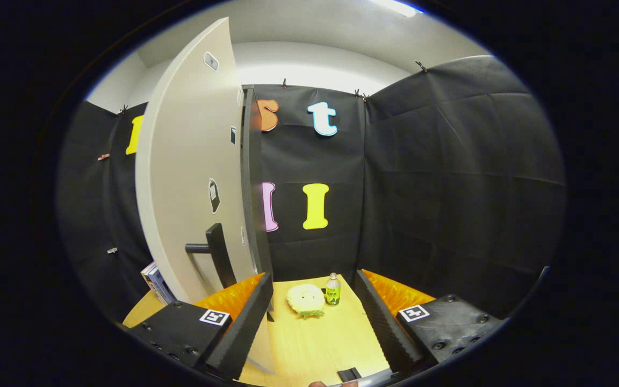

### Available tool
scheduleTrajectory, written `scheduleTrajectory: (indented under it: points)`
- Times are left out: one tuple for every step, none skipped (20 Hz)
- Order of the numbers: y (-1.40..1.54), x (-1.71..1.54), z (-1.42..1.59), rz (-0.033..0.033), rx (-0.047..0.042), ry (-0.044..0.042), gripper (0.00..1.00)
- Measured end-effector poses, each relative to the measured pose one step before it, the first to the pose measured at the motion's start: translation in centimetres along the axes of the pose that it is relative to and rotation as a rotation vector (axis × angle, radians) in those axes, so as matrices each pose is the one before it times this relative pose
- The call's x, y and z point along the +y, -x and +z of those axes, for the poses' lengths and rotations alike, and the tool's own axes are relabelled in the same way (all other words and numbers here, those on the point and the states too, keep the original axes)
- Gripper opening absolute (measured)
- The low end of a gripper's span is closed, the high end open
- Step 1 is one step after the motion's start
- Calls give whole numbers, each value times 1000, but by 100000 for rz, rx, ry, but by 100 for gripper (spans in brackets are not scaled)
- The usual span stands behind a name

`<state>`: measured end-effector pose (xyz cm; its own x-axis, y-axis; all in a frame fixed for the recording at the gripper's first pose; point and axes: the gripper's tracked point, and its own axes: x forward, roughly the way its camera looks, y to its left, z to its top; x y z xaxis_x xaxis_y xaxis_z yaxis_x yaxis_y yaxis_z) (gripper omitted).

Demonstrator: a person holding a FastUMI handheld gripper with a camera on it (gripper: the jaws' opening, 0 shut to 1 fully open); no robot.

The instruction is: Open the shoe cabinet door, grab the shoes and put them into the shoe cabinet, then close the shoe cabinet door.

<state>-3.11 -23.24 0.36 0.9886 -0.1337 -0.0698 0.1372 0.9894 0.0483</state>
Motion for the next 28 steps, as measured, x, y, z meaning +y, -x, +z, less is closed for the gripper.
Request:
scheduleTrajectory:
  points:
    - [-219,656,-120,1263,75,-299,98]
    - [-82,304,-180,-339,629,699,98]
    - [-51,-27,302,-585,-1703,168,98]
    - [187,258,-126,-586,1092,-539,96]
    - [305,491,-9,157,594,-1688,97]
    - [162,823,-89,463,357,-1346,97]
    - [257,679,-189,268,16,-604,98]
    - [186,739,-67,-88,-209,-308,98]
    - [268,823,-207,-732,227,-106,98]
    - [204,806,-46,-952,-298,331,98]
    - [330,892,-143,-1316,-84,157,98]
    - [175,1019,-65,-811,-273,143,98]
    - [266,1095,-178,-470,141,124,98]
    - [190,1166,-92,-99,-68,302,98]
    - [203,1117,-148,-131,281,249,98]
    - [20,1192,-46,360,16,536,98]
    - [118,1284,-140,899,205,1027,98]
    - [-133,1330,-30,1584,-515,1274,98]
    - [-152,1292,-33,1801,-551,926,98]
    - [-247,1429,-46,1593,65,13,98]
    - [-286,1374,-110,1425,307,-597,98]
    - [-429,1298,-109,1503,128,-95,98]
    - [-490,1340,-111,1488,-242,402,98]
    - [-579,1250,-17,1425,-440,869,98]
    - [-549,1173,-106,1422,-23,1181,98]
    - [-505,1156,-198,1745,307,634,98]
    - [-536,1109,-123,1737,542,259,98]
    - [-455,807,21,1200,-101,-20,98]
